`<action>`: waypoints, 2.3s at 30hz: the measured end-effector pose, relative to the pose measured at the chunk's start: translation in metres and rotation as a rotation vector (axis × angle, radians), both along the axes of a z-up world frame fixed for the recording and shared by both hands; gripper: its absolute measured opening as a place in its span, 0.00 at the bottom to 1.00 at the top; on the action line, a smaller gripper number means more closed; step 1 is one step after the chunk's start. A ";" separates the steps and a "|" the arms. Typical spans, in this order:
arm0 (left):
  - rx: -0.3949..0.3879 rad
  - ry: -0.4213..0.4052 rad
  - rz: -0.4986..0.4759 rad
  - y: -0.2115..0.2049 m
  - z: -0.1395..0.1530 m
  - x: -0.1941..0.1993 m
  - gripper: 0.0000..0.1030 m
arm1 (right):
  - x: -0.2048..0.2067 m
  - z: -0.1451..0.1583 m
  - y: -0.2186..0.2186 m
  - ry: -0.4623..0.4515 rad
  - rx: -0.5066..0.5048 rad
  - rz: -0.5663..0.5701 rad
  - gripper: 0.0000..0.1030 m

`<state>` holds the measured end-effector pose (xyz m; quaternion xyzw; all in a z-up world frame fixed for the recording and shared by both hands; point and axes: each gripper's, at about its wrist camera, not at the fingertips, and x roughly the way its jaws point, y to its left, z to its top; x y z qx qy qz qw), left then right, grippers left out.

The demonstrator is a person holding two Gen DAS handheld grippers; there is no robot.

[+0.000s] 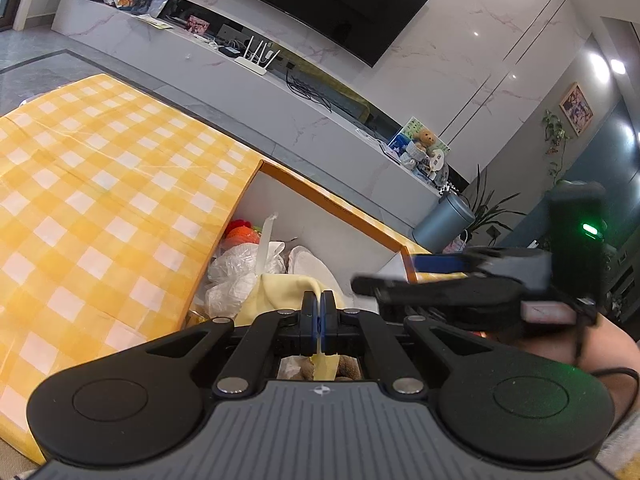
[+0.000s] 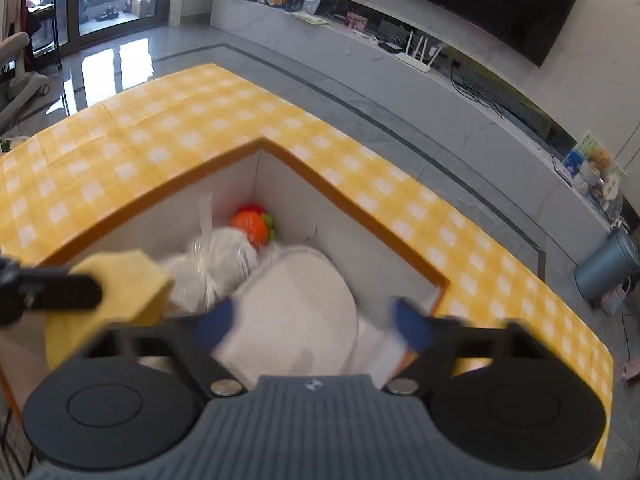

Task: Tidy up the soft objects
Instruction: 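Lower the white terry pad into the box and open the right tool, then open the left tool to drop the yellow cloth while the right tool grasps the pink-white crochet piece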

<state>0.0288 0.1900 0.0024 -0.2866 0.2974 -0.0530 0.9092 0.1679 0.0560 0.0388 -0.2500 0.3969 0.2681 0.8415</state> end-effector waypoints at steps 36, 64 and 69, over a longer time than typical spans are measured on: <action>0.083 0.006 -0.049 -0.024 0.025 0.015 0.01 | 0.018 -0.023 -0.002 0.074 -0.020 -0.080 0.01; 0.251 0.168 -0.168 -0.123 -0.014 0.142 0.07 | 0.003 0.008 -0.209 -0.088 0.185 -0.331 0.53; 0.298 0.212 -0.089 -0.124 -0.018 0.141 0.79 | 0.023 -0.034 -0.244 0.045 0.106 -0.460 0.76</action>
